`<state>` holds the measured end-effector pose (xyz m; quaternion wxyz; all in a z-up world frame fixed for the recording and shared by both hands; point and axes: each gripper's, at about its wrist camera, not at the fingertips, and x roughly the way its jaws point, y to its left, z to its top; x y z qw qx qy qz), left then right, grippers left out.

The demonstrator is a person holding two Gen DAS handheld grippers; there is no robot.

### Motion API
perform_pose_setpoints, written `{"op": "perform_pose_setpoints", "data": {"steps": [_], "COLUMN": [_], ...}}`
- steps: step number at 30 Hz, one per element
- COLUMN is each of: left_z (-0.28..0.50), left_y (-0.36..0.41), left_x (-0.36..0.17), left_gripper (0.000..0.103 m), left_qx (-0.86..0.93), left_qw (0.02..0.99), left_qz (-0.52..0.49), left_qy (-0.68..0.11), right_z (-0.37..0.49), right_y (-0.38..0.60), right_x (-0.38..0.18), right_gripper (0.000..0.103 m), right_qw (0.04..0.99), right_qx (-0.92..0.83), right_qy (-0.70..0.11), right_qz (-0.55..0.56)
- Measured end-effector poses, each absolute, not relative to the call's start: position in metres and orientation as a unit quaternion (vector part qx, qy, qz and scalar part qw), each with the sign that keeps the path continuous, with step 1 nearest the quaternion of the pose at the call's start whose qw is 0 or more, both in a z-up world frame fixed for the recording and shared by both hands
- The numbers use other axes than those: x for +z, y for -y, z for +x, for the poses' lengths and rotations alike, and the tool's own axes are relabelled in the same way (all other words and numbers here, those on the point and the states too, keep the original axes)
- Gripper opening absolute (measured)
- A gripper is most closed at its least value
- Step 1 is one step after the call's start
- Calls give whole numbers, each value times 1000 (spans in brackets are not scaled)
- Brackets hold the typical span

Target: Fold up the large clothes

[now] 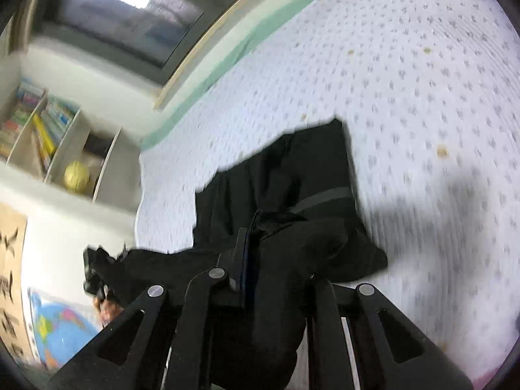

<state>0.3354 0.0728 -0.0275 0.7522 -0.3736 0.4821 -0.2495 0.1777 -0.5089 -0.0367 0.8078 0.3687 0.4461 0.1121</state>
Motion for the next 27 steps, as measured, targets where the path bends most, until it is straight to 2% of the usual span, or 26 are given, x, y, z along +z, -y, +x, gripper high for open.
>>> {"op": "perform_pose_setpoints", "data": {"steps": [2, 7, 12, 14, 18, 20, 22, 24, 26, 27], "left_z": [365, 441, 481, 485, 493, 487, 475, 460, 449, 440], "left_y": [-67, -50, -30, -23, -16, -14, -17, -31, -51, -65], "left_x": [-38, -106, -203, -221, -211, -188, -157, -125, -101, -86], "left_gripper": [15, 15, 18, 19, 19, 19, 19, 24, 38, 40], "left_qx": [-230, -163, -113, -99, -106, -129, -168, -211, -249, -274], "left_qw": [757, 750, 712, 707, 715, 732, 756, 762, 746, 738], "left_qz": [-367, -352, -342, -332, -291, -250, -215, -216, -253, -280], "left_qy": [-490, -536, -603, -616, -628, -620, -595, -573, -563, -550], "right_z": [217, 296, 345, 352, 354, 350, 344, 333, 320, 314], "right_y": [512, 514, 504, 499, 493, 494, 499, 508, 523, 529], "right_x": [-48, -107, -186, -210, -215, -202, -182, -154, -129, -119], "right_gripper": [17, 22, 21, 20, 20, 21, 26, 29, 33, 39], "right_qw": [807, 788, 752, 740, 742, 743, 751, 756, 753, 748], "right_qx": [87, 35, -2, -13, -11, 0, 17, 47, 81, 98], "right_qy": [-456, -500, -563, -578, -590, -592, -586, -572, -554, -546], "right_qz": [365, 358, 342, 344, 319, 313, 306, 314, 346, 364]}}
